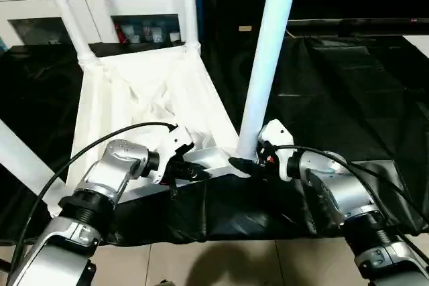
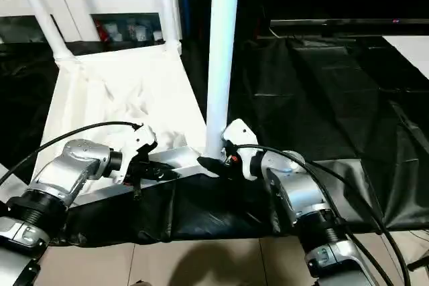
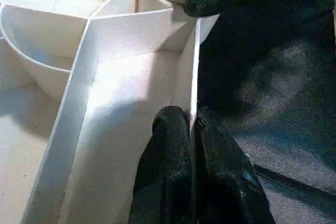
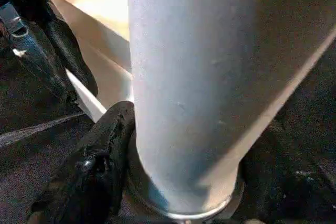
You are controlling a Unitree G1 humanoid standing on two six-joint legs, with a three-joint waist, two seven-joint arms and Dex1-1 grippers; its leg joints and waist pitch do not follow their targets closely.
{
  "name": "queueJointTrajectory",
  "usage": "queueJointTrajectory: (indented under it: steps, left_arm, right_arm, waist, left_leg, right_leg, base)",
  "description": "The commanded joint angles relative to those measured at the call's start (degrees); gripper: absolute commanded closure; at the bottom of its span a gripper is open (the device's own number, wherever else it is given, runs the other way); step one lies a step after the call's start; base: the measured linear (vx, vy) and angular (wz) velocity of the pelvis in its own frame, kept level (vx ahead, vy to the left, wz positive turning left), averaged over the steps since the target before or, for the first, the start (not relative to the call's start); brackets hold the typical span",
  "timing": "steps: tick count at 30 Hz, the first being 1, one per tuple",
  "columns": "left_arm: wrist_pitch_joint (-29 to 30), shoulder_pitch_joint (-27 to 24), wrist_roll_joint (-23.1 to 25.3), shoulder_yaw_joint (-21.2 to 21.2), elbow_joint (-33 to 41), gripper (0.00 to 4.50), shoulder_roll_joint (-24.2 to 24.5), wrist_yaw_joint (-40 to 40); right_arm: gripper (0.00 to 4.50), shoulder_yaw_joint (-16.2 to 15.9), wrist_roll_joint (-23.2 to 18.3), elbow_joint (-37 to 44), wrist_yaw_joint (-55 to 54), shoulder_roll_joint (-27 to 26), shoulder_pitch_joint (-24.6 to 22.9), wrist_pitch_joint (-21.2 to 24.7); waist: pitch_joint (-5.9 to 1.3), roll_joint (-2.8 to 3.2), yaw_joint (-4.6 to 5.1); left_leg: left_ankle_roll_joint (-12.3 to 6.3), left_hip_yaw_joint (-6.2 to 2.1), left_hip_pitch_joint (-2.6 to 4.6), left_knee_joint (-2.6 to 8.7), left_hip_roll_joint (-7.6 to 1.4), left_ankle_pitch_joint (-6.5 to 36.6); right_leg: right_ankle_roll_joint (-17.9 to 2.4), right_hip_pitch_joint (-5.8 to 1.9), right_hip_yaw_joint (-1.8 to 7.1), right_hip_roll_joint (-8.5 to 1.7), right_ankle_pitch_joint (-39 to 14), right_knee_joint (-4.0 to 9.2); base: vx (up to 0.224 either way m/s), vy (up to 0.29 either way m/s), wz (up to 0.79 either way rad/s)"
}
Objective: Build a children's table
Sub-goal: Rotate leg to tighten
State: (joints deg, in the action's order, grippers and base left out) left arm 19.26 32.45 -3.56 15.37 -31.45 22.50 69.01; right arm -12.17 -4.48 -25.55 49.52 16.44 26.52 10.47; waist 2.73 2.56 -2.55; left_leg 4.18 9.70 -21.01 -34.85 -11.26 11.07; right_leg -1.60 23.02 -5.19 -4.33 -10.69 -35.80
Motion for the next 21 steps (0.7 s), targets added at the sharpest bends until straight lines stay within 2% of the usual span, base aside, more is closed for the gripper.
queueJointTrajectory:
  steps: [1,3,4,6,7,8,10,11,12,13,15,16,17,18,21]
  left_arm:
    - [0.01,-0.83,-2.96,-1.58,-0.06,4.5,-0.6,1.69]
    - [0.0,-0.82,-2.45,-1.39,-0.21,4.5,-0.86,0.87]
    - [0.16,-0.66,-1.15,-0.98,-0.52,4.5,-2.14,-1.85]
    - [-0.07,0.1,0.46,-0.75,-1.73,4.5,-4.53,-6.55]
    - [-0.47,0.62,1.16,-0.68,-2.58,4.5,-5.95,-9.1]
    - [-0.92,1.5,1.99,-0.65,-3.93,4.5,-8.08,-12.83]
    - [-1.0,2.07,2.38,-0.56,-4.66,4.5,-9.29,-14.6]
    - [-0.99,2.98,2.65,-0.72,-5.73,4.5,-11.49,-17.48]
    - [-0.8,3.78,2.84,-0.8,-6.59,4.5,-13.43,-19.76]
    - [-1.05,4.28,3.08,-0.48,-6.98,4.5,-15.06,-21.07]
    - [-1.09,4.63,3.41,0.12,-7.11,4.5,-16.77,-22.1]
    - [-1.11,4.63,3.45,0.15,-7.11,4.5,-16.84,-22.12]
    - [-1.27,4.63,3.87,0.55,-7.16,4.5,-17.58,-22.19]
    - [-1.26,4.62,3.91,0.58,-7.15,4.5,-17.67,-22.16]
    - [-1.95,4.19,4.1,0.59,-7.17,4.5,-16.96,-20.2]
  right_arm:
    - [1.84,0.2,-1.07,-1.66,0.59,-0.55,0.17,0.37]
    - [1.84,0.24,-1.06,-1.71,0.3,-0.77,0.06,0.53]
    - [1.84,1.18,-1.01,-2.08,-2.41,-2.25,-0.38,1.15]
    - [1.84,2.65,-0.37,-3.53,-8.74,-5.1,-0.75,1.61]
    - [1.84,3.22,-0.01,-4.18,-12.05,-6.69,-1.05,1.71]
    - [1.84,3.72,0.69,-4.99,-16.62,-8.9,-1.46,1.73]
    - [1.84,3.88,1.11,-5.42,-19.04,-10.22,-1.56,1.51]
    - [1.84,4.56,1.24,-6.81,-22.92,-12.62,-1.04,1.03]
    - [1.84,5.22,1.69,-8.57,-27.13,-14.68,-0.16,0.65]
    - [1.84,5.75,1.82,-10.28,-30.22,-16.47,0.89,0.5]
    - [1.84,5.65,2.11,-11.89,-32.07,-18.28,2.19,0.02]
    - [1.84,5.67,2.1,-11.92,-32.07,-18.36,2.23,-0.05]
    - [1.28,5.83,2.03,-12.12,-31.9,-19.22,2.69,-1.11]
    - [1.14,5.84,2.05,-12.1,-31.83,-19.31,2.74,-1.33]
    - [1.03,7.3,1.86,-10.59,-30.24,-17.86,2.66,-3.64]
  waist:
    - [-3.53,-1.05,-0.3]
    - [-3.53,-1.08,-0.26]
    - [-3.51,-1.26,-0.22]
    - [-3.31,-1.26,-0.11]
    - [-3.16,-1.57,-0.03]
    - [-3.07,-1.44,-0.03]
    - [-3.05,-1.49,-0.01]
    - [-2.84,-1.24,0.08]
    - [-2.61,-1.41,0.3]
    - [-2.83,-1.29,0.57]
    - [-2.97,-1.42,0.81]
    - [-2.97,-1.37,0.85]
    - [-3.02,-0.95,0.89]
    - [-3.07,-1.19,0.9]
    - [-3.19,-1.14,0.83]
  left_leg:
    - [-3.67,-0.38,-0.02,3.87,-1.45,9.03]
    - [-3.66,-0.39,-0.05,3.89,-1.45,8.92]
    - [-3.68,-0.35,0.0,3.89,-1.45,9.0]
    - [-3.19,-0.34,0.07,4.0,-1.46,9.33]
    - [-2.91,-0.32,0.18,4.11,-1.44,9.99]
    - [-1.88,-0.38,0.55,4.18,-1.32,11.7]
    - [-1.62,-0.5,0.63,4.33,-1.34,12.76]
    - [-1.39,-0.6,0.69,4.51,-1.28,14.13]
    - [-1.25,-0.5,0.92,4.57,-1.22,15.47]
    - [-0.29,-0.79,1.95,4.49,-0.96,18.2]
    - [-0.66,-1.07,1.41,5.04,-1.14,17.33]
    - [-0.86,-1.1,1.25,5.13,-1.2,17.25]
    - [-1.09,-1.02,1.41,5.17,-1.3,18.0]
    - [-1.37,-0.98,1.35,5.18,-1.22,18.07]
    - [-2.11,-0.83,1.23,5.13,-1.17,17.26]
  right_leg:
    - [-9.59,-3.27,3.03,-4.0,-17.04,5.31]
    - [-9.49,-3.29,3.03,-3.99,-17.07,5.29]
    - [-9.34,-3.24,3.03,-3.99,-17.43,5.35]
    - [-8.94,-2.98,3.06,-4.0,-19.24,5.62]
    - [-8.71,-2.87,2.98,-4.01,-20.69,5.83]
    - [-7.39,-2.7,2.93,-4.06,-24.74,6.3]
    - [-6.67,-2.7,2.87,-4.17,-26.41,6.52]
    - [-5.93,-2.61,2.81,-4.14,-28.11,6.75]
    - [-5.45,-2.32,2.74,-4.07,-29.85,7.17]
    - [-4.23,-2.26,2.34,-4.33,-33.69,7.86]
    - [-4.46,-2.85,2.43,-4.29,-30.77,7.6]
    - [-4.66,-2.9,2.43,-4.2,-29.75,7.44]
    - [-5.04,-2.65,2.54,-4.17,-28.25,7.51]
    - [-5.5,-2.76,2.62,-4.14,-27.15,7.31]
    - [-6.42,-2.92,2.81,-4.24,-25.43,7.17]
  base:
    - [0.0,0.0,0.0]
    - [0.0,0.0,0.0]
    - [0.0,0.0,0.0]
    - [0.0,0.0,0.0]
    - [0.0,0.0,0.0]
    - [0.0,0.0,0.0]
    - [0.0,0.0,0.0]
    - [0.0,0.0,0.0]
    - [0.0,0.0,0.0]
    - [0.0,0.0,0.0]
    - [0.0,0.0,0.0]
    - [0.0,0.0,0.0]
    - [0.0,0.0,0.0]
    - [0.0,0.0,0.0]
    - [0.0,0.0,0.0]
